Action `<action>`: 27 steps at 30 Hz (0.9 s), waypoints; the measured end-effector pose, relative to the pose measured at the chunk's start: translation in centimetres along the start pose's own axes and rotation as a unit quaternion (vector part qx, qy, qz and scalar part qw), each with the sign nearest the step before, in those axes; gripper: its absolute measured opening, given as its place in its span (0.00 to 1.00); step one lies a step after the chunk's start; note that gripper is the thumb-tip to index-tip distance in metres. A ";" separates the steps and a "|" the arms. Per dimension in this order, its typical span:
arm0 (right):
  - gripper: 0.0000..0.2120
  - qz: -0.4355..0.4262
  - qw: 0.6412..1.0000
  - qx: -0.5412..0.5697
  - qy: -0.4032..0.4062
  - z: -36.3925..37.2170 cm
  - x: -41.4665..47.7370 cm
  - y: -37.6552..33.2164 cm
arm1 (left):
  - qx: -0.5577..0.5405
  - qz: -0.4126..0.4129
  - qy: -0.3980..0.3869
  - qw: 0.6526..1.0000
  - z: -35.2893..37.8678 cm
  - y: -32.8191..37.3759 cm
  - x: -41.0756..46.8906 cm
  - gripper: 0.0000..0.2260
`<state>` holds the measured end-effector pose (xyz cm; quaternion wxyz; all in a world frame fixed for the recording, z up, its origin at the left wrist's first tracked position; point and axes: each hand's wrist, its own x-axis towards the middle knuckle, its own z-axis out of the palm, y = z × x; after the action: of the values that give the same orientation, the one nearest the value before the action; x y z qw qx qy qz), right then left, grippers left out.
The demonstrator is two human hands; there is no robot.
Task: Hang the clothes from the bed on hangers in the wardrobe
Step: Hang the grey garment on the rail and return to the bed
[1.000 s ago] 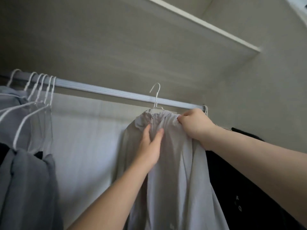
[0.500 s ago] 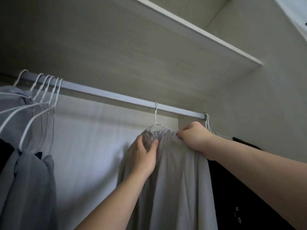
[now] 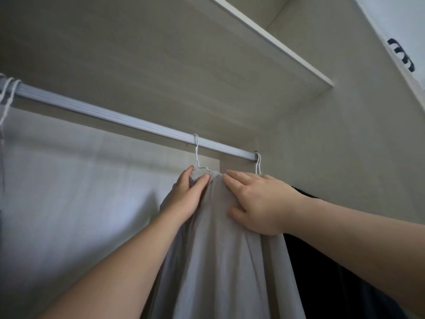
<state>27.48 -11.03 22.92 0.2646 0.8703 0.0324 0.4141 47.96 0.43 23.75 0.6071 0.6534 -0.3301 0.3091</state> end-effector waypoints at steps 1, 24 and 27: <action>0.34 0.002 1.000 -0.005 -0.005 0.2 -0.3 0.5 | 0.001 -0.002 -0.008 1.000 0.9 0.3 0.0 0.45; 0.44 0.069 0.977 -0.178 -0.093 6.7 -6.3 11.6 | 0.065 0.010 -0.106 0.992 18.7 1.6 2.7 0.47; 0.44 0.074 0.977 -0.182 -0.084 7.1 -6.3 11.5 | 0.069 0.020 -0.108 0.992 18.5 1.3 2.8 0.47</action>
<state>26.69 -25.70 20.39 0.3888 0.8394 -0.1297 0.3570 48.66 -18.25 25.45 0.5153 0.7166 -0.3845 0.2704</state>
